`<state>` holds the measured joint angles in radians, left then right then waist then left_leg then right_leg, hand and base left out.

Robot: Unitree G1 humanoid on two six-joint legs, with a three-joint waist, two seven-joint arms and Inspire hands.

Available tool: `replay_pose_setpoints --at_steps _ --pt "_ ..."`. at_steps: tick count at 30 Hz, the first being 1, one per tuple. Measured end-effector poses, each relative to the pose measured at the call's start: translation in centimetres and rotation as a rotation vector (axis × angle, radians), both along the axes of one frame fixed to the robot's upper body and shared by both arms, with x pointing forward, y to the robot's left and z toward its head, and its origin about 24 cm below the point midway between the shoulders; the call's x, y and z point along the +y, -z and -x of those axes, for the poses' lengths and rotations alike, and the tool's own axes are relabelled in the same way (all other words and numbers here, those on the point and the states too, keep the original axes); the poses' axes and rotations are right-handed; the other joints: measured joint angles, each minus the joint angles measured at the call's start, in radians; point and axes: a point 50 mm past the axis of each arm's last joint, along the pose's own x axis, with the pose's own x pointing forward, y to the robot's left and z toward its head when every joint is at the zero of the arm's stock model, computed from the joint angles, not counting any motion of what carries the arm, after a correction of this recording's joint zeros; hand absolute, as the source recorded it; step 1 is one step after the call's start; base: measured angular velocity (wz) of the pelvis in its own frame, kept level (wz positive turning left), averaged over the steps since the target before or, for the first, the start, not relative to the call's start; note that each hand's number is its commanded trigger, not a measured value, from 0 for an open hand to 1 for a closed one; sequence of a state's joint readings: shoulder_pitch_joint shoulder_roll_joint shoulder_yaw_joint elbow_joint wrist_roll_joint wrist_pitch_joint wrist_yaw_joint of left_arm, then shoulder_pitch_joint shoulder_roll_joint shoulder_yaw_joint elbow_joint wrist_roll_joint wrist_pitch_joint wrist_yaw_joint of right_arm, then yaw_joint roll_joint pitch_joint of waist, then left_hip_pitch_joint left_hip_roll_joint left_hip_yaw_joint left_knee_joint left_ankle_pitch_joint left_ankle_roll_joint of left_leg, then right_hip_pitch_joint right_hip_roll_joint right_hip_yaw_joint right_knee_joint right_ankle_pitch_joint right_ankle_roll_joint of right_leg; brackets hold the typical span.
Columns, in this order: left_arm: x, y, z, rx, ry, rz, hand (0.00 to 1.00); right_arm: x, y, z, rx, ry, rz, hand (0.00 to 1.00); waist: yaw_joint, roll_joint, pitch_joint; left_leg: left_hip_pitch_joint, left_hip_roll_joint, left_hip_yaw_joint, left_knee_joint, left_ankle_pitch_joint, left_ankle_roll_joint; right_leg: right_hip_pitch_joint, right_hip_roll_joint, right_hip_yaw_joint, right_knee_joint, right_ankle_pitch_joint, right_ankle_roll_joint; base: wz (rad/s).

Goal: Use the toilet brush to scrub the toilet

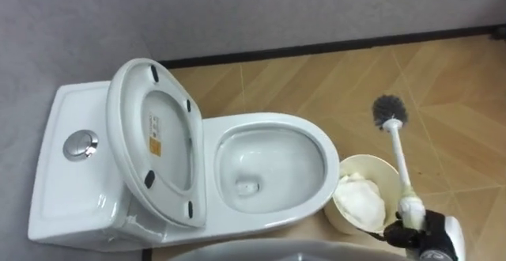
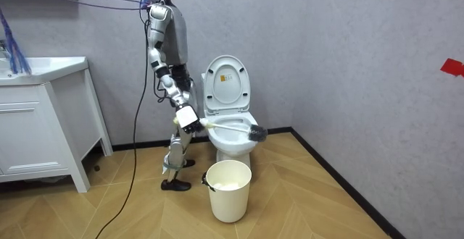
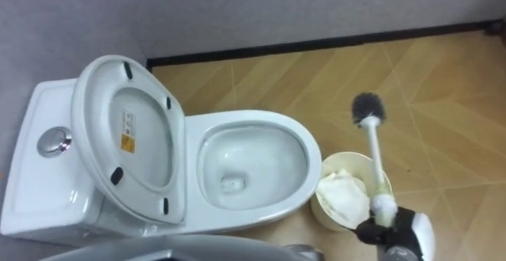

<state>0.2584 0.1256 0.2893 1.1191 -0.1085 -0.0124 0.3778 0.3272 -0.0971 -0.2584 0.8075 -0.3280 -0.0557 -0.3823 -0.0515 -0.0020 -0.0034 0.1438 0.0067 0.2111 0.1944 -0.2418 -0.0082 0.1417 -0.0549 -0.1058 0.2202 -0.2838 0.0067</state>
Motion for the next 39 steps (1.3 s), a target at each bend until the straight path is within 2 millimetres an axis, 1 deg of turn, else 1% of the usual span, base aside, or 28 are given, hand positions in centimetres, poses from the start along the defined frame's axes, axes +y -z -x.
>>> replay_pose_setpoints --at_steps 1,3,4,5,6,7,8,9,11,13,18,23,28,32,37,39 --pt "0.0 0.0 0.0 0.005 0.018 -0.001 0.00 -0.1 0.0 0.1 0.000 0.007 0.004 1.00 0.000 0.000 -0.0002 0.002 0.001 0.006 0.000 0.000 0.000 0.001 0.001 0.004 0.000 0.001 0.000 -0.24" --pt "-0.1 0.0 -0.5 0.022 0.107 -0.006 0.00 -0.1 0.0 0.6 -0.004 0.044 0.006 1.00 -0.003 0.006 0.0001 0.004 0.006 0.011 0.001 0.000 0.000 0.001 0.007 0.019 -0.001 0.009 -0.003 -0.21" --pt "-0.2 0.0 -0.6 0.030 0.133 -0.002 0.00 -0.1 0.0 0.8 -0.004 0.055 0.003 0.94 -0.003 0.007 -0.0006 0.004 0.007 0.012 0.001 0.000 0.000 0.000 0.008 0.021 -0.001 0.011 -0.003 -0.14" --pt "-0.4 0.1 -0.8 0.039 0.180 0.004 0.00 -0.1 0.0 1.1 -0.003 0.074 0.001 0.56 -0.005 0.011 -0.0025 0.006 0.008 0.014 0.001 0.000 0.000 0.000 0.009 0.023 0.000 0.012 -0.004 -0.11" --pt "-0.5 0.2 -0.7 0.062 0.198 0.012 0.00 -0.1 0.0 1.3 -0.004 0.091 -0.003 0.00 -0.009 0.014 -0.0028 0.008 0.010 0.027 0.001 0.000 0.000 0.000 0.009 0.023 0.001 0.013 -0.004 -0.10" --pt "-0.5 0.2 -0.8 0.065 0.210 0.011 0.00 -0.1 0.1 1.4 -0.004 0.099 -0.006 0.00 -0.012 0.016 -0.0027 0.008 0.011 0.031 0.000 0.000 0.000 0.000 0.010 0.023 0.000 0.013 -0.005 -0.05" --pt "-0.5 0.2 -0.7 0.077 0.234 0.006 0.00 -0.1 0.1 1.5 -0.004 0.116 -0.011 0.00 -0.022 0.017 -0.0024 0.009 0.013 0.031 -0.001 0.000 0.000 0.000 0.011 0.023 0.001 0.014 -0.006 0.00" --pt "-0.5 0.2 -0.4 0.093 0.247 0.005 0.00 -0.2 0.1 1.6 -0.005 0.137 -0.015 0.00 -0.027 0.017 -0.0023 0.011 0.014 0.031 -0.002 0.000 0.000 0.001 0.013 0.022 0.000 0.014 -0.006 0.04" --pt "-0.5 0.2 -0.4 0.106 0.276 0.001 0.00 -0.2 0.3 1.9 0.006 0.153 -0.021 0.00 -0.028 0.014 -0.0022 0.015 0.015 0.031 -0.003 0.000 0.000 0.001 0.013 0.022 -0.002 0.014 -0.007 0.02" --pt "-0.6 0.2 -0.4 0.118 0.309 0.000 0.00 -0.1 0.6 2.3 0.029 0.159 -0.029 0.00 -0.026 0.010 -0.0018 0.016 0.016 0.029 -0.004 0.000 0.000 0.002 0.014 0.024 -0.006 0.014 -0.007 0.00" --pt "-0.6 0.2 -0.1 0.162 0.420 0.001 0.00 0.4 1.4 3.7 0.122 0.153 -0.066 0.00 -0.021 0.001 0.0023 0.015 0.020 0.027 -0.007 -0.001 0.001 0.000 0.021 0.025 -0.009 0.022 -0.006 -0.01" --pt "-0.7 0.2 -0.1 0.179 0.466 0.010 0.00 0.6 1.6 4.1 0.152 0.153 -0.084 0.00 -0.019 0.000 0.0022 0.009 0.020 0.026 -0.006 -0.001 0.001 0.001 0.021 0.021 -0.018 0.028 -0.006 0.00" --pt "-0.8 0.3 -0.4 0.183 0.477 0.032 0.00 1.2 1.9 4.0 0.173 0.115 -0.113 0.00 -0.018 0.000 0.0020 0.008 0.020 0.027 -0.006 -0.001 0.001 0.004 0.021 0.020 -0.028 0.030 -0.007 0.00" --pt "-0.9 0.3 -0.3 0.194 0.485 0.036 0.00 1.6 2.3 4.2 0.233 0.083 -0.141 0.00 -0.016 0.001 0.0021 0.008 0.019 0.025 -0.006 -0.001 0.001 0.008 0.021 0.021 -0.036 0.032 -0.007 0.00" --pt "-1.0 0.4 -0.4 0.201 0.493 0.041 0.00 2.5 2.8 4.6 0.305 -0.011 -0.192 0.00 0.004 0.001 0.0023 0.010 0.019 0.024 -0.006 -0.001 0.001 0.010 0.021 0.023 -0.039 0.033 -0.007 0.00" --pt "-1.0 0.4 -0.5 0.201 0.493 0.047 0.00 2.8 3.0 4.5 0.335 -0.041 -0.223 0.00 0.008 0.001 0.0027 0.007 0.018 0.019 -0.006 -0.001 0.001 0.010 0.021 0.021 -0.038 0.033 -0.007 0.05"
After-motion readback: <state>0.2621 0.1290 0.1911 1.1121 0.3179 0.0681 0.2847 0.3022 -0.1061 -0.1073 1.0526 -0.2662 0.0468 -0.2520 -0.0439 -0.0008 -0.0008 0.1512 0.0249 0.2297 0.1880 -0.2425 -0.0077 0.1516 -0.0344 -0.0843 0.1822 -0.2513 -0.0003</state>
